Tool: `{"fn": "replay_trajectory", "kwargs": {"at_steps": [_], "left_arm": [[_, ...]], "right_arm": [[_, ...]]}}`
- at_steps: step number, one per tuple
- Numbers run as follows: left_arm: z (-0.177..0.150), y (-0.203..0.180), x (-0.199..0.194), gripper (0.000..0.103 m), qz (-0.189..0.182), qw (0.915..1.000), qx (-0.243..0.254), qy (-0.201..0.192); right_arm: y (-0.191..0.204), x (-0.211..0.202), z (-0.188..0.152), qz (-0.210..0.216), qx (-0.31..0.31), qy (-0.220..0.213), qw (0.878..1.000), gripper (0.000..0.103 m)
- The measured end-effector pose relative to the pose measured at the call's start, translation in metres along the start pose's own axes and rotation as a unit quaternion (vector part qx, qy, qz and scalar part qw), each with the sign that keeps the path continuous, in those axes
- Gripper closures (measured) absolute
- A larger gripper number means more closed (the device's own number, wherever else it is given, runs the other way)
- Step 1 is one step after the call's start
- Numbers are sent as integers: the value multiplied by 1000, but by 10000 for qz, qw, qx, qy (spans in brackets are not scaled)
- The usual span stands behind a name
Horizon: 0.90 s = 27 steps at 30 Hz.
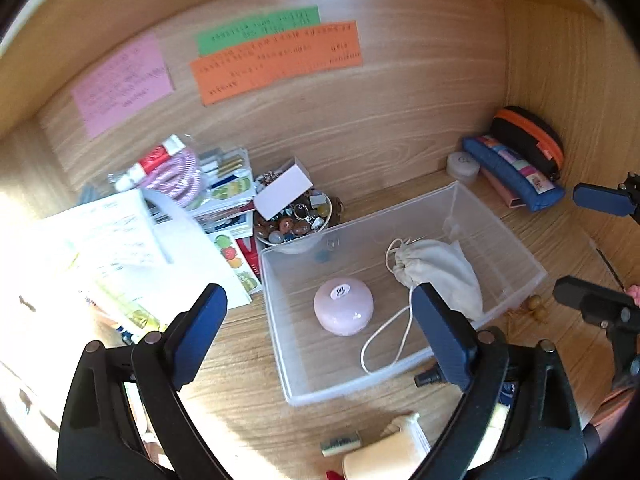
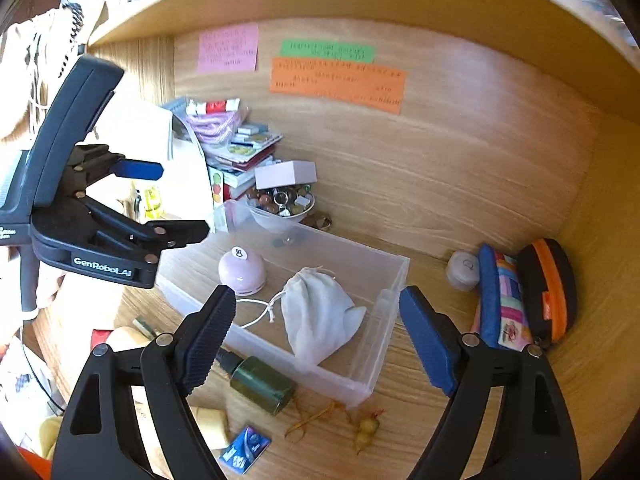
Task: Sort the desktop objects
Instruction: 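Move the left tool to the red velvet pouch and grasp it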
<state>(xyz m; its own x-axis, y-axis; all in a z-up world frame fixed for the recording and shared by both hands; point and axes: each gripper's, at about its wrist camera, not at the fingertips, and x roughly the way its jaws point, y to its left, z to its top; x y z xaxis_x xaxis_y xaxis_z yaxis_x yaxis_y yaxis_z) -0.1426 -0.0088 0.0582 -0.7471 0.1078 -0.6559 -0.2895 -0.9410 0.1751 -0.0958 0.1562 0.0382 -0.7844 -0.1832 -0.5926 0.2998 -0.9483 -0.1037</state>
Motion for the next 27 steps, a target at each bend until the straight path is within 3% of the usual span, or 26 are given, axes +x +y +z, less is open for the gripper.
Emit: {"fn": "replay_trajectory", "kwargs": {"at_steps": [5,14,20,27], "left_arm": [[-23,7,-29,6,-154,9991,-291,-256],[-82,13,-60,3,-49,9959,-745,-518],[-124,13,-60,2,-95,9927,-1139,-390],[-163,9,-43,2,-402,9877,-1504,122]], "right_arm": [[1,-17,-16,-20,140,-146,9998,20],[13,-31,-56,-80,386,-208,9990,19],[22,-29,-87,-265,538,-36,9982,19],[35,-22,-121,-287,612,274,9973,19]]}}
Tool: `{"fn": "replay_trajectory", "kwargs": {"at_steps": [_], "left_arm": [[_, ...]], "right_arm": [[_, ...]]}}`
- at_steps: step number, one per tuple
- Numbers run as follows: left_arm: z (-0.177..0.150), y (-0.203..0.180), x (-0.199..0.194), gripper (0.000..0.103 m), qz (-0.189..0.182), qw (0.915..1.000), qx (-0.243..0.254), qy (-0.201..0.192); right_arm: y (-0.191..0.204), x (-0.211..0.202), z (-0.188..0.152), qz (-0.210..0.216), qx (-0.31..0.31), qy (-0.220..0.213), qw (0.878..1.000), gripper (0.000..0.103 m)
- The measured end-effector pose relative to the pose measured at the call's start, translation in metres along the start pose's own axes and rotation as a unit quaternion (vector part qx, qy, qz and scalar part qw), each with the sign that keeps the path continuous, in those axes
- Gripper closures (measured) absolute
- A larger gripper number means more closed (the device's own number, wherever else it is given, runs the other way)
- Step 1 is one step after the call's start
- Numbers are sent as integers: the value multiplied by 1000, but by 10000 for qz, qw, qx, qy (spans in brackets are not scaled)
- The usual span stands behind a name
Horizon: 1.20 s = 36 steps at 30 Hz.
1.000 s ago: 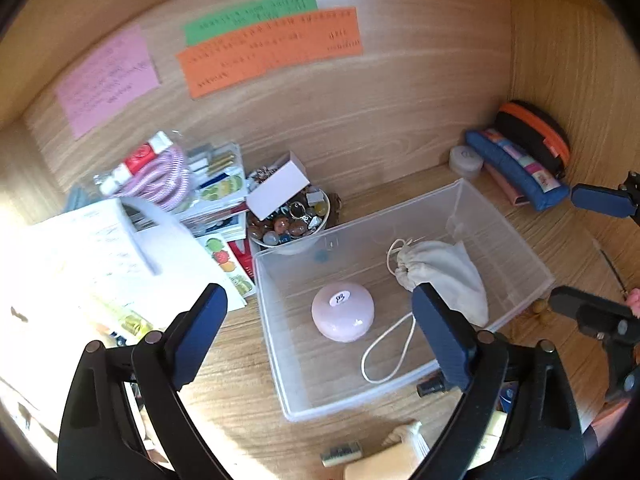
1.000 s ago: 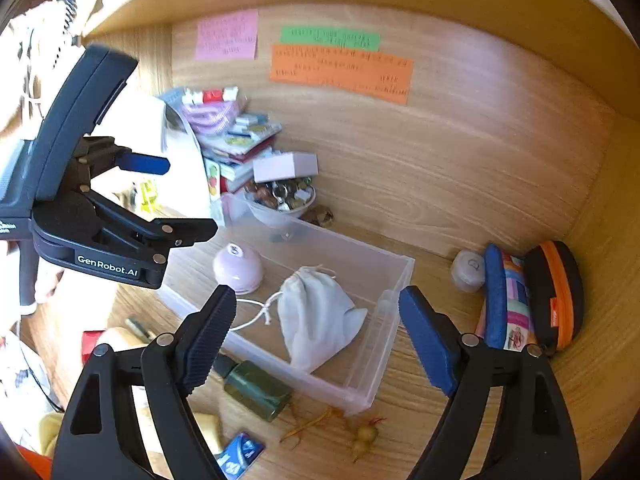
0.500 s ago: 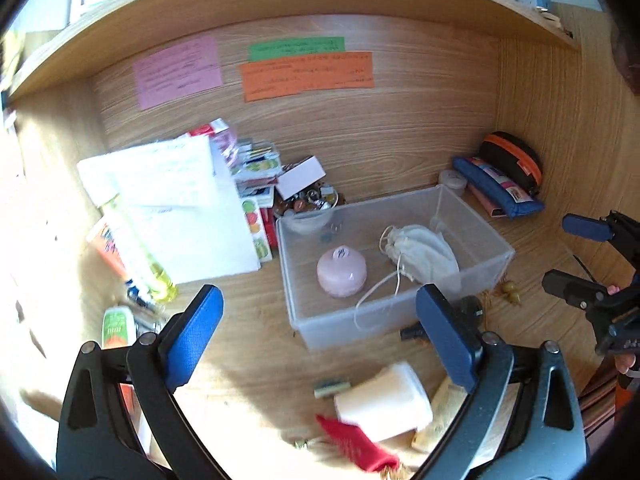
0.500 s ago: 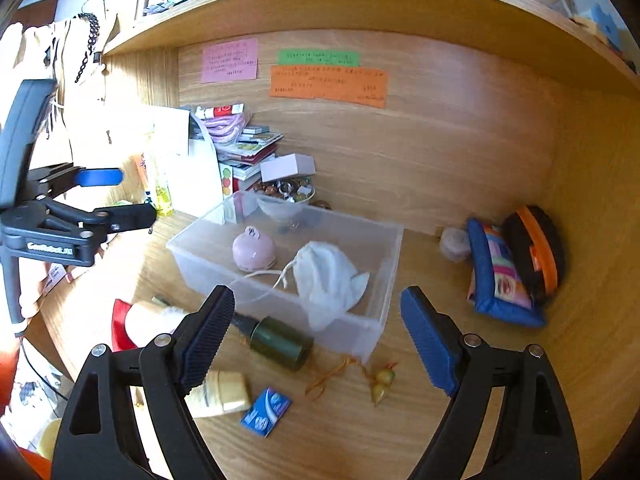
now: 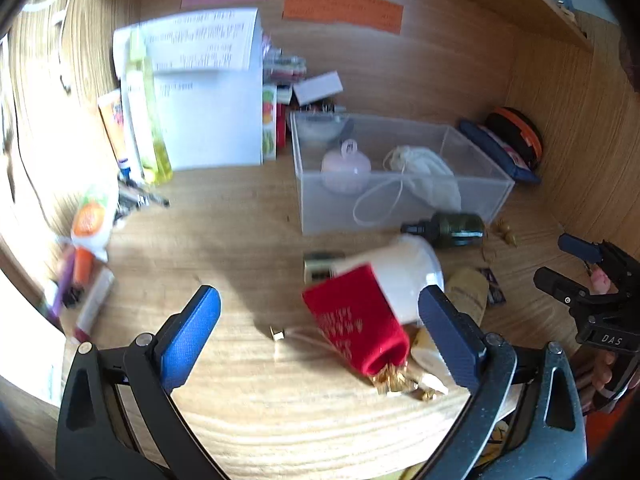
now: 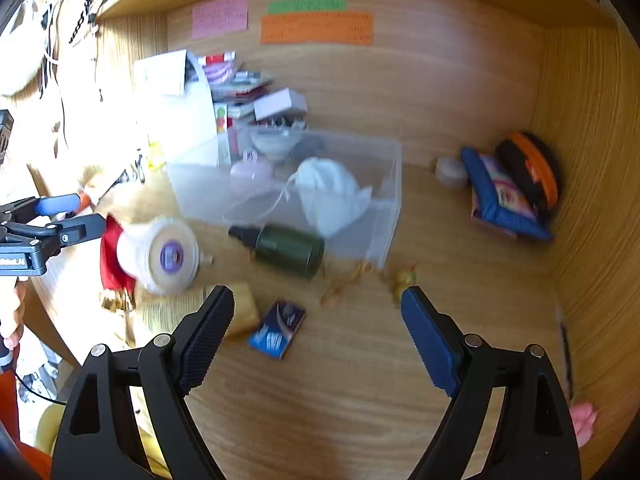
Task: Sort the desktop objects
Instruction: 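Move the left tool to the red velvet pouch and grasp it, then grasp the blue Max razor box with the right tool while the left tool lifts the red pouch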
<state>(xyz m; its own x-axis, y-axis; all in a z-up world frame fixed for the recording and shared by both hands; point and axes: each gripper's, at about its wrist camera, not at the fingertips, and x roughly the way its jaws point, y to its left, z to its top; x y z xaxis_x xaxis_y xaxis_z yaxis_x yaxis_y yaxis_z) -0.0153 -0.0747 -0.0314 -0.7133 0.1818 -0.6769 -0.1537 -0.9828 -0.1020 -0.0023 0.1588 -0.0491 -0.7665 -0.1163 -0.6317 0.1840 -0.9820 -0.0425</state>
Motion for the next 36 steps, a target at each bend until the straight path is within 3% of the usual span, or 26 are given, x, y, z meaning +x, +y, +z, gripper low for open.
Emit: {"fn": "replay_trajectory", "kwargs": {"at_steps": [3,7,12,14,16,21,29,36], "left_arm": [[-14,3,10,3,-238,9993,-162,259],[-26,1,22,2,-293,9982,-223,476],[-31,1,31,3,-438,9970,-357,532],[-31,-1,31,11,-454,9972,-338,491],[-31,-2,34,28,-497,9969,-284,544],[-28,-5,37,46,-569,9966,-230,542],[-24,-9,42,55,-510,9974,-122,491],[-25,-5,40,70,-585,9971,-268,404]], "right_arm": [[1,4,-12,32,51,158,9999,19],[2,12,-25,189,179,333,9991,19],[6,22,-30,185,133,469,9986,21],[6,26,-32,211,85,532,9983,21],[6,30,-32,240,73,600,9979,21],[4,38,-31,238,109,676,9974,24],[8,48,-29,199,41,752,9970,40],[10,54,-25,185,44,686,9975,53]]}}
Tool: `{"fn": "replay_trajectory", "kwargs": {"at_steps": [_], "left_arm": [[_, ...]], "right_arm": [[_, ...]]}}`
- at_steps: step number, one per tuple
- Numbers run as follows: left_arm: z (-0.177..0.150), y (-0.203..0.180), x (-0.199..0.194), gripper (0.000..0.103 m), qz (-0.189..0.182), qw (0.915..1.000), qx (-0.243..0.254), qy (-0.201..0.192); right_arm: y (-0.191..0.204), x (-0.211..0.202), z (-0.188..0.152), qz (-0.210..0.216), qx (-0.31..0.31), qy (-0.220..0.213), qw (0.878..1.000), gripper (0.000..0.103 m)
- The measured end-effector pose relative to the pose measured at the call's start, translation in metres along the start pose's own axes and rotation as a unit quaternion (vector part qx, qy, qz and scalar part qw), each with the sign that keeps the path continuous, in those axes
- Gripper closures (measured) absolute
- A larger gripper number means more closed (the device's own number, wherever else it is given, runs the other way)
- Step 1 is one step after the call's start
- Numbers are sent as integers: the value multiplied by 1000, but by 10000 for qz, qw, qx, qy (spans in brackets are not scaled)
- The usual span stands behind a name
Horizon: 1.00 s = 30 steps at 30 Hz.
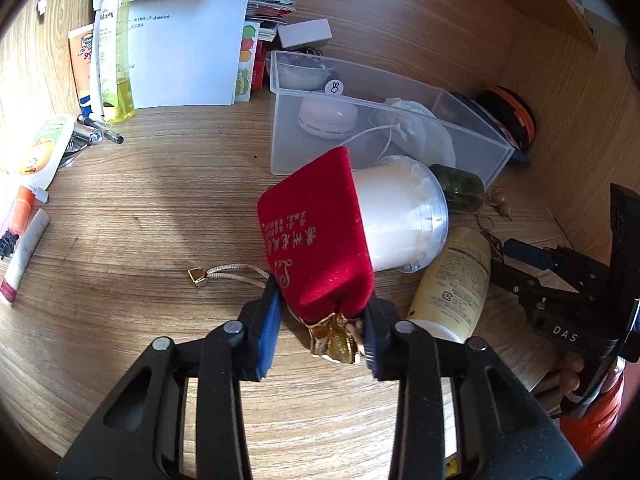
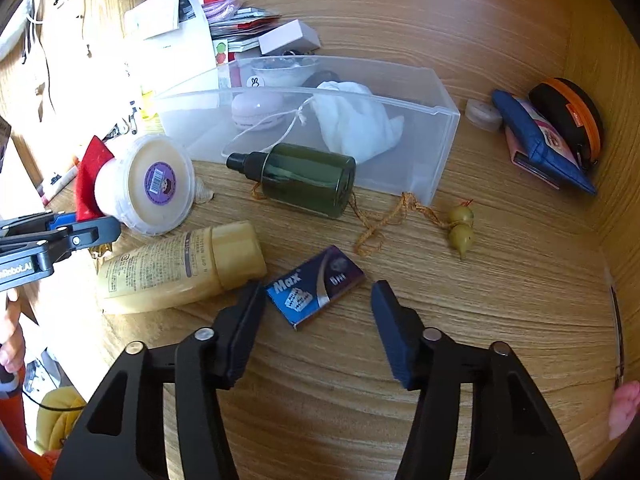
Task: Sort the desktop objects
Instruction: 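Grasp the blue Max razor box with the right tool while the left tool lifts the red pouch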
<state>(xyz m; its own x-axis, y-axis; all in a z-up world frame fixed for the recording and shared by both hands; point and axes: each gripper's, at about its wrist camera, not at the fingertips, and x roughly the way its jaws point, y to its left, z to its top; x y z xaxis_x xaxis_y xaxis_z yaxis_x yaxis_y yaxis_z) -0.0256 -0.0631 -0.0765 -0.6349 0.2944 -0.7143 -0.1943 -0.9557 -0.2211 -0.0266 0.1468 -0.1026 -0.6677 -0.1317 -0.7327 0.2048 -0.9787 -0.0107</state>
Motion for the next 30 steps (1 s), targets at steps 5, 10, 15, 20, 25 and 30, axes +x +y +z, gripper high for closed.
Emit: {"fn": "replay_trajectory", "kwargs": {"at_steps": [5,10,15,20,25,30], "left_arm": [[-1,2,-1,75,-9,10000,-12,-23],[-2,5,-8,78,53,9999,-80,-110],[0,10,-21,78,128,9996,-78,-258],[3,14,-32,78,121,9990,-135,-404],[10,13,-44,78,109,9981,-135,-586],[17,11,-53,78,73,9972,-73,-744]], "right_arm": [[2,1,1,-2,-21,-56,10000,66],[-1,2,3,-25,18,-56,10000,93],[-4,0,2,-112,16,16,9999,94],[-7,-5,5,-70,-24,39,10000,94],[-12,5,11,56,71,231,9997,92],[-16,12,17,111,361,263,9989,65]]}}
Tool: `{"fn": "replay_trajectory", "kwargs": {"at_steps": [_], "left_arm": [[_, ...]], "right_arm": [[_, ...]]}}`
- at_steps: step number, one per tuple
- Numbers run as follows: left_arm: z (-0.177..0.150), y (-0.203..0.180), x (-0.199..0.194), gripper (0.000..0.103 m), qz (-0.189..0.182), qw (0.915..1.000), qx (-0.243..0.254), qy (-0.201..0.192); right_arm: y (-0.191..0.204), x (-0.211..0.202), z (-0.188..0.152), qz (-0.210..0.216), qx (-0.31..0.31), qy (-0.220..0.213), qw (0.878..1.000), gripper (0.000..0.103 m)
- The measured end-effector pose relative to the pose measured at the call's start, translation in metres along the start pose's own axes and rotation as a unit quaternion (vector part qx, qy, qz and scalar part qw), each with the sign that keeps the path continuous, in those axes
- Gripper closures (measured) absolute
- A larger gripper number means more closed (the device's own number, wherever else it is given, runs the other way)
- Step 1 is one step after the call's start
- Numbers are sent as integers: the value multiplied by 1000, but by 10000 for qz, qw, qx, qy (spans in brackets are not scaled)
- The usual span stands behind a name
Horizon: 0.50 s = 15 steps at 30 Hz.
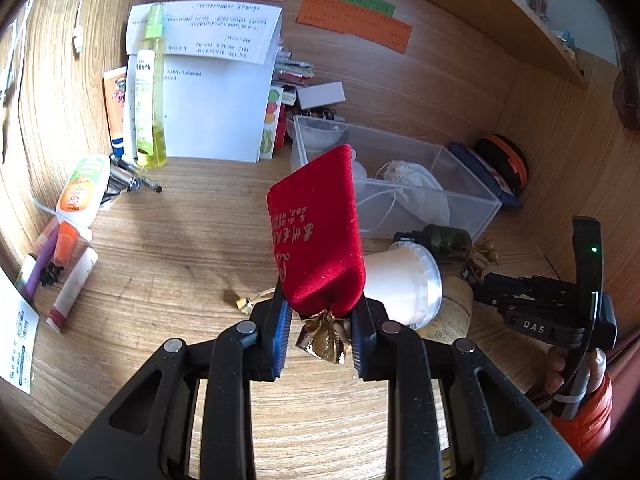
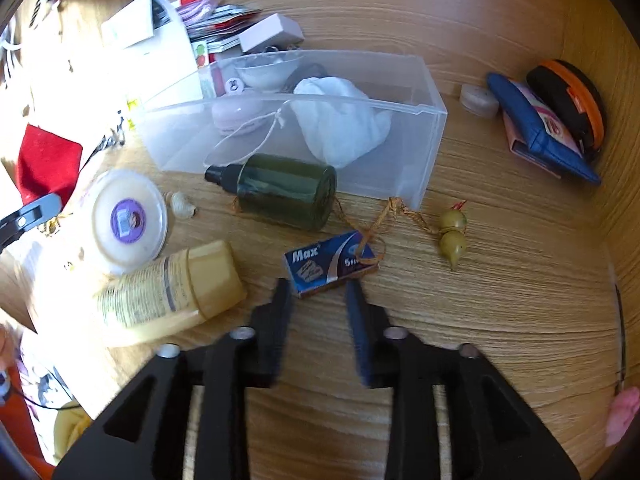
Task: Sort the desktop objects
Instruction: 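Grasp the blue Max razor box with the right tool while the left tool lifts the red pouch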
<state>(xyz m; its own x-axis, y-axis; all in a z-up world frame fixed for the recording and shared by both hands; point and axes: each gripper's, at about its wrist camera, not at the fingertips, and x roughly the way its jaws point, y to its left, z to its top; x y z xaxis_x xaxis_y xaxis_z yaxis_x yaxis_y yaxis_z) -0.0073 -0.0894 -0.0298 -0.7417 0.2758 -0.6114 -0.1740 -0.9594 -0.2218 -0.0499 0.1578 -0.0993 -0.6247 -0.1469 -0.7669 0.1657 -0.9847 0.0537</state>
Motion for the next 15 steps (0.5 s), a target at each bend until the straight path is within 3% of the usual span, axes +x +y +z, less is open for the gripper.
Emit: {"fn": "replay_trajectory", "kwargs": {"at_steps": [6,8,12,15], "left_arm": [[5,-2,-2,78,-101,9999,70,-74],[5,-3,-2,78,-142,9998,86,-61],[4,-2,-3,78,-229,9997,110,-74],[4,-2,-3,78,-253,9996,95,-76]], "right_arm": [[1,6,8,-125,29,64,9999,58],[3,6,9,-165,-103,105,9998,57],[7,10,15,-402,-518,218,9976,44],[6,13,20,-310,-708,278,9966,44]]}}
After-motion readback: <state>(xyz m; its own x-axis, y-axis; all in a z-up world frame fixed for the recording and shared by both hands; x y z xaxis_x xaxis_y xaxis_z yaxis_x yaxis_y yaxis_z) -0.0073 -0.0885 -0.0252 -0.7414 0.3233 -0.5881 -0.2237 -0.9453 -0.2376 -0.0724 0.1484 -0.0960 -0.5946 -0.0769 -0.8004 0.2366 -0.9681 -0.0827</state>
